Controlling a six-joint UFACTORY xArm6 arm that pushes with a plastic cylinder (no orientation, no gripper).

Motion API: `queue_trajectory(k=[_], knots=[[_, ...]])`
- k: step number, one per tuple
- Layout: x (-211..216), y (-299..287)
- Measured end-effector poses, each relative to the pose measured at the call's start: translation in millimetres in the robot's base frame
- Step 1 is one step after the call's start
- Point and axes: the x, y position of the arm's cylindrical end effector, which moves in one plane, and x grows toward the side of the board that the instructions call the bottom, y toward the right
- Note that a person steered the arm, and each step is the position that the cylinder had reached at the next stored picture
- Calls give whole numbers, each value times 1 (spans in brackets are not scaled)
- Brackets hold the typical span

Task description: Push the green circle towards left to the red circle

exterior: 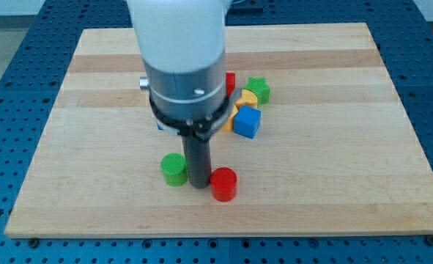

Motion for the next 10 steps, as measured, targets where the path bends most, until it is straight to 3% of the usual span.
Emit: queue_trajectory(k=[1, 2, 3, 5, 7, 10], knots=[[-47, 1], [-158, 1], [-239, -7], [-171, -43], [-163, -43], [-9, -47]])
